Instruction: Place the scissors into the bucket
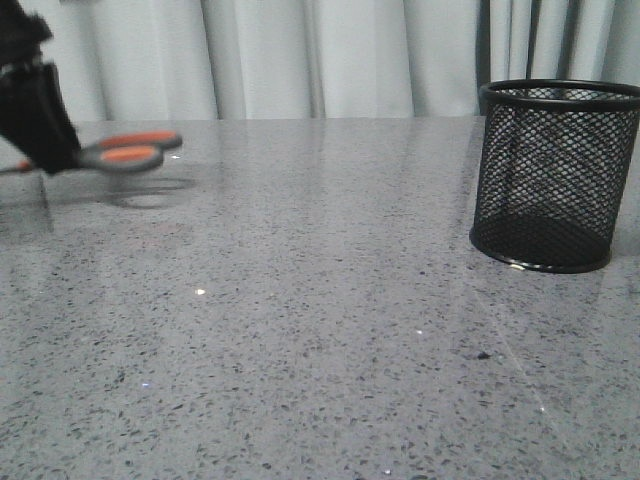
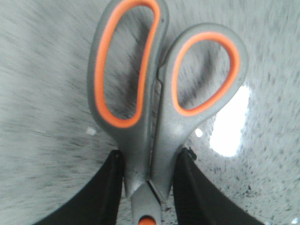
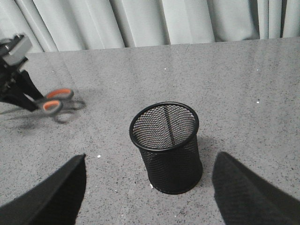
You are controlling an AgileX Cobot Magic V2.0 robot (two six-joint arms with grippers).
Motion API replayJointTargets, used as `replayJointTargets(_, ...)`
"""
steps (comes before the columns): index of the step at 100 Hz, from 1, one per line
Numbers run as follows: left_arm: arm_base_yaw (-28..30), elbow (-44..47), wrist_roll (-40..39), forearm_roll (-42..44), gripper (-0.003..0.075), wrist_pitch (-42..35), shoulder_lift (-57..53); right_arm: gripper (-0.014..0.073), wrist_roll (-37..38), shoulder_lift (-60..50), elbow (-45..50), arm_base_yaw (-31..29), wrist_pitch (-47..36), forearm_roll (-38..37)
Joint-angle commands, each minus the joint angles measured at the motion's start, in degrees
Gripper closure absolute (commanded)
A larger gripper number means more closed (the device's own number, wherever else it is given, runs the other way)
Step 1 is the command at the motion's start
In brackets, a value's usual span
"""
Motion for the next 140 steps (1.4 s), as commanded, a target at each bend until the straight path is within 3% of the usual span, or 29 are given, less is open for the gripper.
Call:
replayJointTargets(1, -0.48, -1.53, -0.54, -6.06, 0.0680, -2.38, -6.16, 0.0087, -0.48, 0.94, -1.92, 0.02, -4.10, 2.59)
replayJointTargets(19, -3.77, -1.53, 5.22, -15.34, 0.0673, -6.68, -14.03, 0.0087, -4.16, 0.94, -2.38, 0.02, -4.45, 15.83)
replayJointTargets(34, -12.09, -1.53, 8.82, -19.49, 0.0664, -11.53, -20.22, 0.0086, -14.22, 1.44, -3.80, 0.02, -4.92, 32.65)
replayJointTargets(44, -18.78, -1.53, 8.82, -19.76, 0.0664, -13.05, -22.98, 0.0086, -17.47, 2.76, -5.37, 0.02, -4.92, 37.87)
replayJointTargets(62, -31.27, -1.53, 8.82, -19.57, 0.0664, -16.56, -25.21, 0.0086, -17.54, 5.72, -8.44, 0.02, -3.63, 39.16)
replayJointTargets(79, -39.03, -1.53, 8.82, -19.57, 0.0664, -20.78, -25.26, 0.0083, -17.79, 7.67, -11.94, 0.02, -1.61, 39.45)
replayJointTargets(105, -45.15, -1.53, 8.82, -19.57, 0.0664, -24.58, -25.26, 0.0083, -17.79, 10.20, -12.65, 0.02, -0.48, 39.42)
replayJointTargets(140, -47.50, -1.53, 8.82, -20.18, 0.0666, -25.02, -25.72, 0.0090, -17.79, 17.59, -12.65, 0.02, 0.01, 40.53)
